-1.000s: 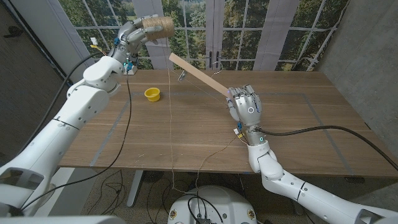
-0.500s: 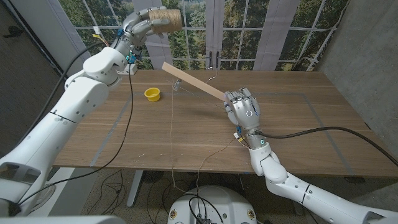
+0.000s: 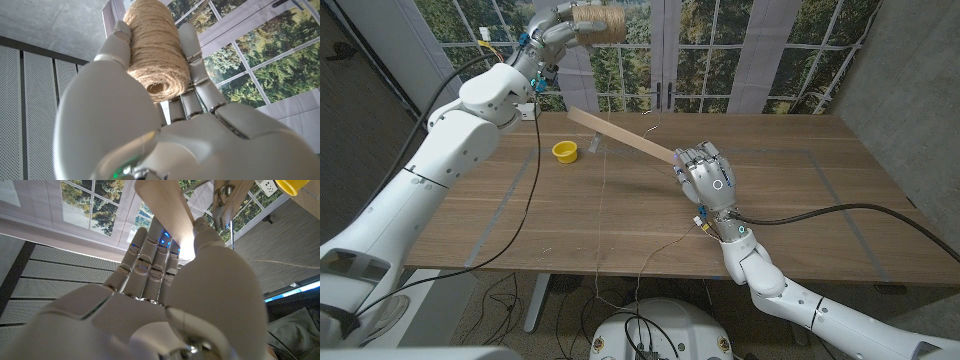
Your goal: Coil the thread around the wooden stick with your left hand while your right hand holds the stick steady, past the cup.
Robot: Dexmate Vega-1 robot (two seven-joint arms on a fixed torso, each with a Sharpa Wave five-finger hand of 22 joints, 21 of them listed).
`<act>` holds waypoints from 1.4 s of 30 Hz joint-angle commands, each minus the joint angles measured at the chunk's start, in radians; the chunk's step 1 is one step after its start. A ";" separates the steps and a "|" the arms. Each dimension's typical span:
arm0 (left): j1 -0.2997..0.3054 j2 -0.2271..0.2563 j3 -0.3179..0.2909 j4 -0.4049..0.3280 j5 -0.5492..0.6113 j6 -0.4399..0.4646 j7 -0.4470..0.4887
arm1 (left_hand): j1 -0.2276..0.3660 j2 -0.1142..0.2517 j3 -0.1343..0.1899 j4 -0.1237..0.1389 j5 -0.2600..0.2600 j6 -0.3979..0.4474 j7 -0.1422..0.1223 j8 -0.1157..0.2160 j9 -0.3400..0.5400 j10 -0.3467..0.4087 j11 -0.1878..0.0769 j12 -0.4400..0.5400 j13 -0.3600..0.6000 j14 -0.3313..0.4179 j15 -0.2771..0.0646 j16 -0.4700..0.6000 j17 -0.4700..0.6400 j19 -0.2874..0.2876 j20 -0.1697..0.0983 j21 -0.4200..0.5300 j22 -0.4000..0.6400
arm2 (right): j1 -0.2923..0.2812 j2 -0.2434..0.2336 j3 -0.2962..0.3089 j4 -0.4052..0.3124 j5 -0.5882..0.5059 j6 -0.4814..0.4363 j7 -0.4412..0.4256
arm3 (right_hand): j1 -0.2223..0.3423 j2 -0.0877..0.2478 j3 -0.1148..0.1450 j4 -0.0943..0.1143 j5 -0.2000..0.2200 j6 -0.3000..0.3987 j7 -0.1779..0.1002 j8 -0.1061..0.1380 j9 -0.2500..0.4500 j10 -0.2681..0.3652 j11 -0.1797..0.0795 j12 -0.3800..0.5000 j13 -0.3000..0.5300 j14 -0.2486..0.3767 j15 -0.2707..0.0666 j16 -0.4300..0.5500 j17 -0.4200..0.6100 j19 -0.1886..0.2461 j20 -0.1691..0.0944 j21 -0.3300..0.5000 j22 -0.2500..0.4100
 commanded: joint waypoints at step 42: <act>-0.033 0.003 0.074 -0.074 -0.036 0.071 -0.112 | 0.143 0.153 0.079 0.055 0.005 0.162 0.151 -0.017 0.010 0.324 -0.142 0.042 0.079 0.526 -0.276 -0.021 0.131 -0.028 -0.122 0.027 -0.001 | 0.141 0.099 -0.010 0.082 0.019 0.020 0.194 | 0.124 0.129 0.003 -0.006 0.009 0.123 -0.103 0.001 0.028 0.092 -0.069 -0.003 0.092 0.101 -0.120 -0.015 0.021 -0.002 -0.133 0.019 0.002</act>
